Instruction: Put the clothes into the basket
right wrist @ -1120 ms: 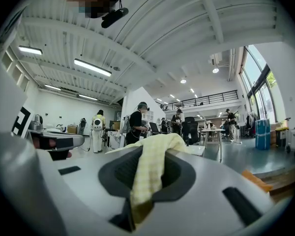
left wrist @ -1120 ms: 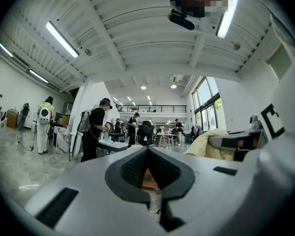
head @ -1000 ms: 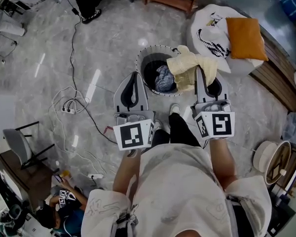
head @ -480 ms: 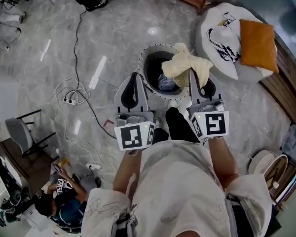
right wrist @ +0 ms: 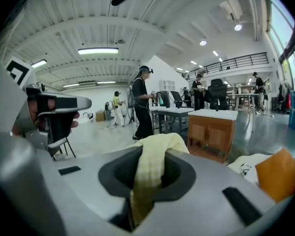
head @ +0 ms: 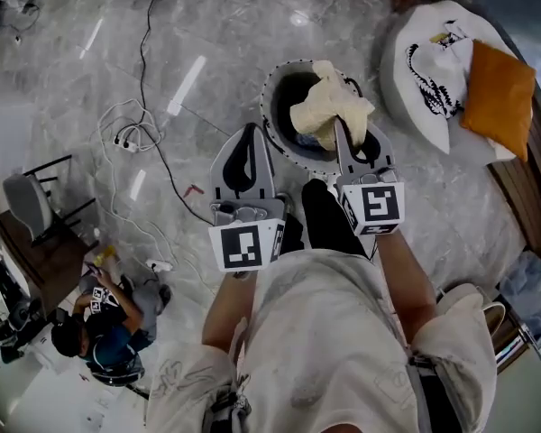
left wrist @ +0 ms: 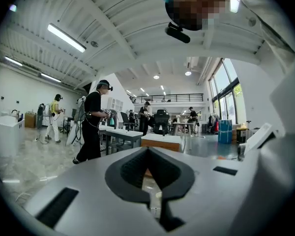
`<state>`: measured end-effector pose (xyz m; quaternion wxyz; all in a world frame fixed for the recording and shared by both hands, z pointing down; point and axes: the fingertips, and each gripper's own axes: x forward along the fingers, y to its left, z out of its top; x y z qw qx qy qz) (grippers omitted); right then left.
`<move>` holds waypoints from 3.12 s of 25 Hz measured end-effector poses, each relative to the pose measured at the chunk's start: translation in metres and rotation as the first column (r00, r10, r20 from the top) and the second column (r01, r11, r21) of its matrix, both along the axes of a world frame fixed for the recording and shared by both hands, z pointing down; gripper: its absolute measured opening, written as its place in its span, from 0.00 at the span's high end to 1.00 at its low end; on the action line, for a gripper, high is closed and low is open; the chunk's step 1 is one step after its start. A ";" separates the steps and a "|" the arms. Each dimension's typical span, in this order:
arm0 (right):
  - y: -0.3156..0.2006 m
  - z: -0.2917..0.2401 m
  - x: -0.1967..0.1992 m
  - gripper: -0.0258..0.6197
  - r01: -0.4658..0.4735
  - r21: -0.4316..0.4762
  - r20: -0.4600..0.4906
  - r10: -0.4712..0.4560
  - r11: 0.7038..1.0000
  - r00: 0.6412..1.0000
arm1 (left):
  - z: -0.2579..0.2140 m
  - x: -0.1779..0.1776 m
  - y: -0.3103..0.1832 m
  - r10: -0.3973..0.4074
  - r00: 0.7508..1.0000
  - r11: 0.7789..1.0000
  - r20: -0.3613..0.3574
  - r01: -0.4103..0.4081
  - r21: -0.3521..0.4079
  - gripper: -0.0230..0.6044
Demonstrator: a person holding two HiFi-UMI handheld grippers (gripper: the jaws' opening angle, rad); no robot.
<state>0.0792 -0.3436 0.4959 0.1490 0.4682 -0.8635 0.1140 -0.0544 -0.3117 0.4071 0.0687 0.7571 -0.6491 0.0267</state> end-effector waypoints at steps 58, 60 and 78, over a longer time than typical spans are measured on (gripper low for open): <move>0.025 0.221 -0.045 0.61 0.053 -0.458 -0.126 -0.124 0.887 0.984 | 0.061 -0.057 0.021 -0.071 0.997 0.981 0.014 0.072 -0.182 0.96; 0.030 0.197 -0.040 0.61 0.045 -0.423 -0.114 -0.102 0.905 0.988 | 0.058 -0.054 0.025 -0.047 0.999 0.982 0.022 0.050 -0.184 0.96; 0.090 -0.019 0.027 0.64 -0.135 -0.042 0.018 0.135 0.990 0.991 | -0.013 -0.028 0.072 0.072 0.997 0.996 0.040 -0.070 -0.056 0.96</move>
